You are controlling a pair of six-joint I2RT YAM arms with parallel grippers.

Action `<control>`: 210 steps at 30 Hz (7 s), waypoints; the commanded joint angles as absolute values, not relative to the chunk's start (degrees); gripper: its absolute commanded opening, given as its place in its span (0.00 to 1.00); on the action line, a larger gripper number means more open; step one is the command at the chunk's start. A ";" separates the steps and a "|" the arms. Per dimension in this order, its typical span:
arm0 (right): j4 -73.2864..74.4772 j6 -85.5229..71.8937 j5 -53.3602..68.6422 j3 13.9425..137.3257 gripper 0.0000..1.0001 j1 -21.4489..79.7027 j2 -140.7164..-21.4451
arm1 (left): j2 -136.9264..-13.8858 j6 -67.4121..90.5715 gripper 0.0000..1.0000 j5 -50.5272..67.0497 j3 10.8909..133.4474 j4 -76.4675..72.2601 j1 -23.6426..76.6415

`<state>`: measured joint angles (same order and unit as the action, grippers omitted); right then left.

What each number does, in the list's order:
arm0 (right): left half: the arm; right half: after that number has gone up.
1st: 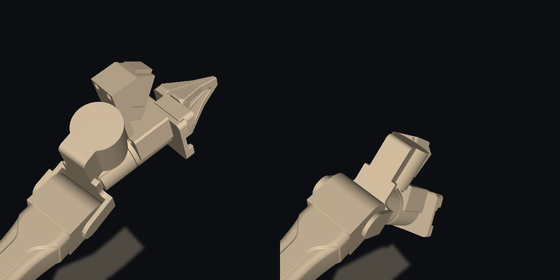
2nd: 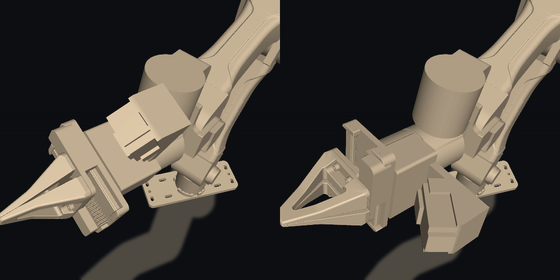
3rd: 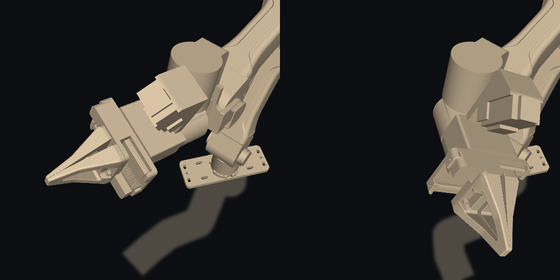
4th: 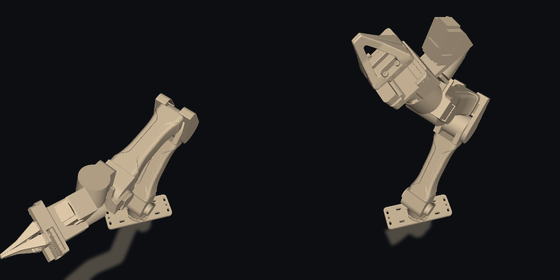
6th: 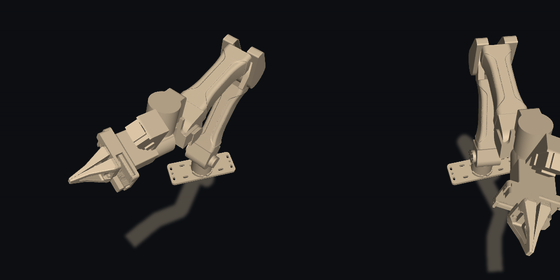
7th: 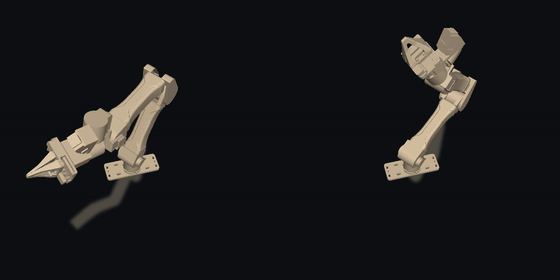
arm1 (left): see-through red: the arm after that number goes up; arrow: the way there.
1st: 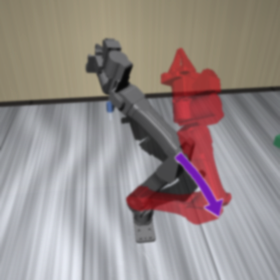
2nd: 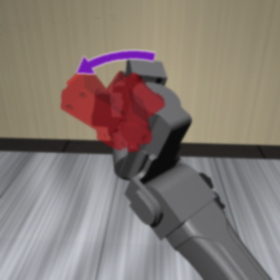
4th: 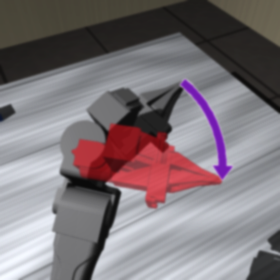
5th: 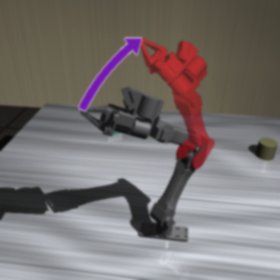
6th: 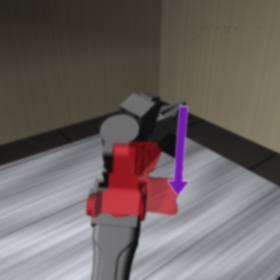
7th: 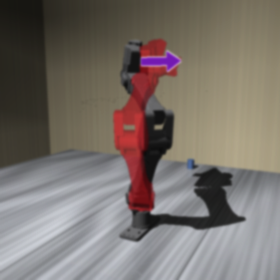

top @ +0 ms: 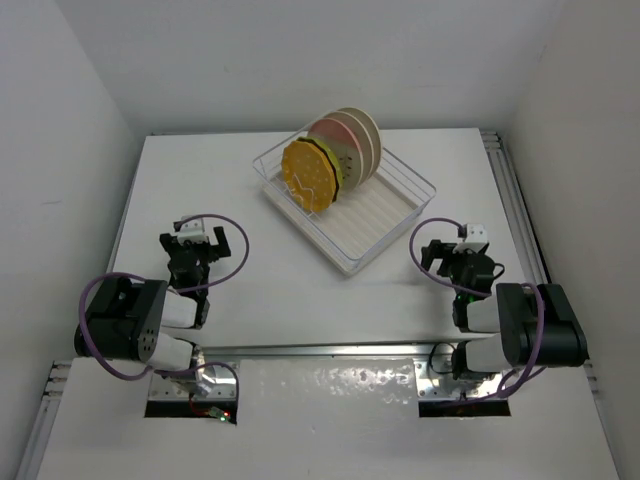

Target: Unload the plates from the dish rack

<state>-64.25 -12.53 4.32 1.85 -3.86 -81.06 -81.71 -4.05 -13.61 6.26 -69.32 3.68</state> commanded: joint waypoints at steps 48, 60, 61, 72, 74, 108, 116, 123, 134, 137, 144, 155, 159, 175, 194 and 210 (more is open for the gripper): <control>2.37 -10.90 21.36 52.21 0.58 3.69 -69.43 | -118.30 -35.77 0.47 32.69 105.29 14.25 11.87; 4.57 -11.34 20.74 51.50 0.56 4.83 -68.82 | -121.99 -37.70 0.29 40.69 106.44 15.38 11.95; 4.74 -11.34 20.66 51.42 0.56 4.92 -68.73 | -122.25 -37.88 0.29 41.22 106.52 15.38 12.04; 6.59 -11.60 19.34 50.27 0.54 5.45 -67.76 | -121.64 -37.62 0.00 44.47 105.38 14.24 12.04; 6.59 -12.21 19.34 50.27 0.54 5.36 -67.68 | -121.29 -37.53 0.00 44.38 105.47 13.97 12.04; 6.24 -9.84 15.73 82.79 0.59 27.86 -97.29 | -110.04 -50.97 0.00 43.24 108.54 25.66 12.13; 4.84 -12.04 15.82 85.96 0.51 28.56 -103.53 | -108.99 -50.19 0.00 45.00 108.20 26.63 12.22; 2.91 -12.30 13.63 85.34 0.36 30.41 -105.73 | -108.98 -49.22 0.00 45.53 107.32 26.90 12.48; -2.88 -14.50 7.57 83.07 0.00 30.59 -103.81 | -108.98 -47.64 0.20 43.34 107.93 27.51 12.39; -6.05 -15.82 5.54 81.92 0.00 30.59 -100.99 | -109.07 -44.92 0.67 41.05 109.77 27.33 12.04; -9.14 -17.84 1.32 83.41 0.00 30.59 -97.39 | -108.46 -39.65 0.99 40.25 114.08 29.27 10.02; -13.62 -23.46 -0.96 86.66 0.00 30.50 -95.27 | -106.17 -29.88 1.00 36.39 115.75 28.83 7.12; -15.11 -24.43 -3.42 85.96 0.00 30.50 -94.05 | -105.73 -28.14 1.00 32.79 114.61 29.36 7.03; -17.57 -22.50 -10.54 87.02 0.00 30.50 -92.64 | -105.47 -23.82 1.00 29.97 112.33 27.95 7.12; -14.95 -36.70 -20.99 71.22 0.00 24.27 -77.62 | -105.82 -22.94 1.00 30.32 112.24 28.48 7.12; 10.44 -45.08 -45.58 46.33 0.00 17.05 -38.60 | -105.29 -20.13 1.00 31.29 113.29 28.74 7.29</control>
